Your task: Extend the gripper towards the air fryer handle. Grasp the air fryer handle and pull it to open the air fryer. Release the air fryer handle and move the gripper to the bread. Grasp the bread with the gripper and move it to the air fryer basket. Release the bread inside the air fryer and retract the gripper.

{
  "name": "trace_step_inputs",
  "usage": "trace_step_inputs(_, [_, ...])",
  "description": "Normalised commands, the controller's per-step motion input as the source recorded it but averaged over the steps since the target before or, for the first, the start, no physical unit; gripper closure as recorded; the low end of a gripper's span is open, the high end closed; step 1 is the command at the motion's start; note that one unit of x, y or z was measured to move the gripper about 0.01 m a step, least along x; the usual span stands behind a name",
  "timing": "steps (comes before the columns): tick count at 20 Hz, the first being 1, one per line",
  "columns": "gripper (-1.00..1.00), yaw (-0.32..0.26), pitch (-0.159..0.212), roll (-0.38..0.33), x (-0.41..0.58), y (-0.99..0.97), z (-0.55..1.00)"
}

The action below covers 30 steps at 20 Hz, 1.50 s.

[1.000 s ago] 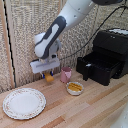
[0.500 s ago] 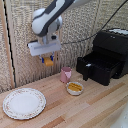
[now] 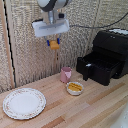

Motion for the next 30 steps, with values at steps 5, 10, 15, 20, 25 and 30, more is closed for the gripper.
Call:
trace_step_inputs(5, [1.0, -0.17, -0.061, 0.002, 0.0, -0.7, 0.46])
trace_step_inputs(10, [1.0, -0.192, -0.041, 0.004, 0.0, -0.65, 0.4])
trace_step_inputs(15, [1.0, -0.127, 0.001, 0.014, -0.034, -0.85, 0.14])
trace_step_inputs(20, [1.0, -0.078, -0.01, 0.009, 0.0, -0.97, -0.03])
trace_step_inputs(25, [1.0, -0.026, 0.0, 0.044, -0.039, -1.0, -0.13])
trace_step_inputs(30, [1.0, -0.015, 0.0, 0.078, -0.071, -1.0, -0.28])
